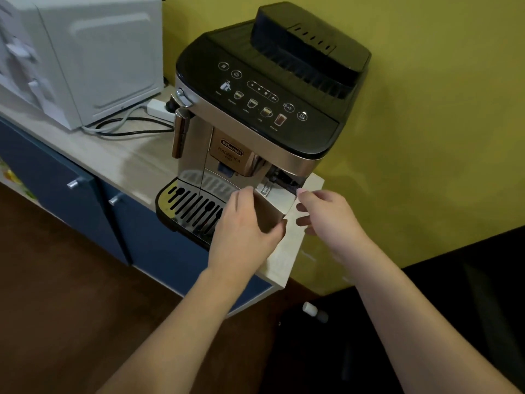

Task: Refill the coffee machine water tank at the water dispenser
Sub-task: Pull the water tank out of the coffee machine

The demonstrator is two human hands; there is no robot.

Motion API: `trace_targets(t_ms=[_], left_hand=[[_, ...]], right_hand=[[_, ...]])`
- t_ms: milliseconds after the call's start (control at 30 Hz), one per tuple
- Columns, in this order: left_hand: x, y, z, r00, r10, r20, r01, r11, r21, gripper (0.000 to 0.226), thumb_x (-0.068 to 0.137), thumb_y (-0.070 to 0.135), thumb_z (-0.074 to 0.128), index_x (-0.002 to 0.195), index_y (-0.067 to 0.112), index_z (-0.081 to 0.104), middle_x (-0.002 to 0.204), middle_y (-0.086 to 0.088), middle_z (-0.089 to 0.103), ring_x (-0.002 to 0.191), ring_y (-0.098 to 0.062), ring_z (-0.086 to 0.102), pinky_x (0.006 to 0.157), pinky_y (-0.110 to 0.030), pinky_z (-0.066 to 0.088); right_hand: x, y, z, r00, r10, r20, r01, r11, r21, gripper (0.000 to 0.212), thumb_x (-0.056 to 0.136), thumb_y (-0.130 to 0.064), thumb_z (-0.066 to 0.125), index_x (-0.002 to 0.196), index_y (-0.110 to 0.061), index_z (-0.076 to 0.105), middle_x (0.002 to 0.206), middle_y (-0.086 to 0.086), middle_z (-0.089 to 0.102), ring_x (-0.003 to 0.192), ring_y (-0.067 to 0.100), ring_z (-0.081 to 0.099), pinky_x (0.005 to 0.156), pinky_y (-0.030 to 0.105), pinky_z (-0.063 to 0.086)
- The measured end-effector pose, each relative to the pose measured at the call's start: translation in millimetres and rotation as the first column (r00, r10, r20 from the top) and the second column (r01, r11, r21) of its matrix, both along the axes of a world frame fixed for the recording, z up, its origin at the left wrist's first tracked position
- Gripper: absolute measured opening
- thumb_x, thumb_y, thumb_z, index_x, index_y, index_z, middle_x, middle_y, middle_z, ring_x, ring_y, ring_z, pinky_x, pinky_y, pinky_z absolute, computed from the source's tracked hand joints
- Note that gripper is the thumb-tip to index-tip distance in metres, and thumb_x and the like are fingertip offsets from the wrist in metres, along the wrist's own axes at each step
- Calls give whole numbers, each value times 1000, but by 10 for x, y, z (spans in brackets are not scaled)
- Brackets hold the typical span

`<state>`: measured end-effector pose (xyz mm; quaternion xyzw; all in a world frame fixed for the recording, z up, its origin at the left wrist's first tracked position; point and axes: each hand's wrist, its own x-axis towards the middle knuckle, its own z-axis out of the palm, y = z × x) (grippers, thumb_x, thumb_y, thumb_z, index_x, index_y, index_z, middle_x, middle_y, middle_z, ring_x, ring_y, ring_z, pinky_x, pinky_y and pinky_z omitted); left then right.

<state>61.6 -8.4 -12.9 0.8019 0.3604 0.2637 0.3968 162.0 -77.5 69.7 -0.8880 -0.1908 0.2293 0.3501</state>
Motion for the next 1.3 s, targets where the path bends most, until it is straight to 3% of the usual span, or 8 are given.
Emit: trace_targets(t_ms=[133, 233, 433, 633, 767, 900, 1133, 1300], left_hand=[[-60, 10, 123, 999, -10, -42, 10, 1000, 0, 63, 78, 43, 76, 123, 17, 41, 112, 2, 47, 100, -14, 51, 72, -20, 44], [-273, -35, 126, 997, -31, -67, 32, 999, 7, 61, 76, 46, 76, 120, 19, 42, 106, 6, 45, 97, -11, 51, 70, -17, 42], [-284, -25, 314, 996, -57, -75, 60, 997, 37, 75, 76, 48, 72, 136, 19, 39, 123, 3, 51, 112, -15, 51, 85, -27, 45], [-598, -93, 352, 990, -80, -114, 83, 996, 25, 65, 72, 53, 75, 119, 24, 41, 106, 7, 52, 94, -10, 53, 72, -25, 50], [-619, -116, 405, 972, -117, -204, 134, 989, 70, 71, 75, 54, 68, 130, 21, 37, 119, 2, 48, 105, -16, 51, 76, -26, 43], [-696, -86, 486, 959, -138, -249, 161, 984, 76, 61, 73, 56, 62, 120, 23, 40, 112, 4, 50, 95, -14, 51, 71, -26, 41], [-1249, -236, 552, 942, -120, -313, 150, 986, 74, 59, 69, 58, 65, 114, 31, 38, 104, 12, 46, 91, -9, 50, 66, -27, 49], [-1613, -374, 650, 937, -113, -330, 152, 984, 94, 61, 66, 60, 66, 111, 34, 35, 100, 12, 45, 89, -9, 51, 64, -28, 50]], right_hand=[[32, 75, -4, 988, -54, -142, 66, 994, 82, 13, 98, -32, 53, 94, -23, 61, 101, 8, 67, 102, 31, 65, 96, 52, 52], [-3, 132, 1, 974, -74, -214, 102, 987, 124, 22, 98, -26, 54, 115, -15, 62, 108, 8, 67, 102, 28, 64, 95, 47, 54], [-85, 180, -50, 978, -106, -180, 134, 980, 149, 18, 99, -24, 49, 94, -21, 66, 101, 6, 72, 96, 25, 68, 88, 43, 58], [-179, 58, -28, 977, -79, -199, 101, 990, 103, 16, 91, -18, 60, 95, -5, 68, 103, 17, 72, 94, 29, 70, 82, 44, 61], [-155, 67, -6, 946, -91, -311, 142, 979, 143, 50, 82, -26, 65, 129, -12, 58, 124, 9, 65, 111, 30, 64, 81, 44, 62], [-286, 152, 52, 954, -79, -288, 127, 980, 153, 16, 90, -11, 56, 102, -15, 66, 109, 18, 72, 103, 40, 67, 79, 51, 61], [-748, -50, 18, 955, -23, -296, 79, 981, 179, 10, 94, -12, 57, 103, -16, 60, 99, 11, 71, 85, 21, 71, 72, 40, 63], [-1092, -216, 24, 960, -22, -278, 71, 984, 167, 7, 90, -17, 61, 87, -20, 56, 88, 12, 65, 83, 28, 69, 79, 55, 59]])
